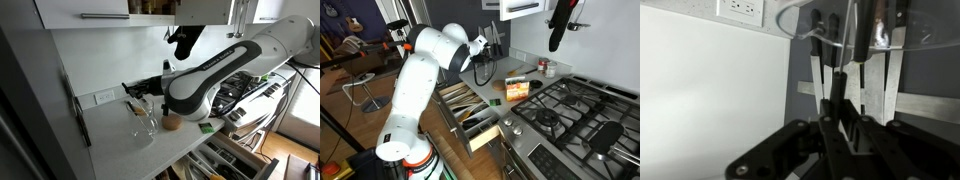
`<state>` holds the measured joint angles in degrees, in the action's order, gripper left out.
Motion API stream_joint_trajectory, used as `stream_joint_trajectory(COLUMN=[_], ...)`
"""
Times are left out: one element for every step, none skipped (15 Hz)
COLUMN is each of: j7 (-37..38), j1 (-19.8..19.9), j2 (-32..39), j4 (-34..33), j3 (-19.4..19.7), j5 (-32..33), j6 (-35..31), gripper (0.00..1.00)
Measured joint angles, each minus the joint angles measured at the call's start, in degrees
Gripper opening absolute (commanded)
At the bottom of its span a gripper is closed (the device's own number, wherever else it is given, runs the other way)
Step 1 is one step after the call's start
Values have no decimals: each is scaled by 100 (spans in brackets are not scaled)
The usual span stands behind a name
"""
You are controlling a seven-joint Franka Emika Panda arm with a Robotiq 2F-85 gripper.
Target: Remove two skewers from the open drawer and put them in the glass jar
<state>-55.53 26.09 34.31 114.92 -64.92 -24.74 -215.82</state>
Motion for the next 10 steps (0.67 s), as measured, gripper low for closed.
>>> stream_joint_trajectory(j7=[44, 86, 124, 161, 203, 248, 298, 349, 402, 457], j1=[16, 30, 40, 44, 46, 48, 50, 51, 51, 51], j2=[16, 27, 40, 52, 62, 68, 69, 69, 70, 72], j4=[30, 67, 100, 129, 151, 176, 205, 226, 240, 252], j3=[0, 0, 0, 0, 0, 0, 0, 0, -2, -5], j5=[0, -14, -36, -65, -89, -112, -124, -129, -130, -130], j6=[-72, -135, -184, -236, -273, -313, -339, -347, -348, -348], gripper=[4, 4, 4, 4, 4, 4, 4, 4, 4, 4])
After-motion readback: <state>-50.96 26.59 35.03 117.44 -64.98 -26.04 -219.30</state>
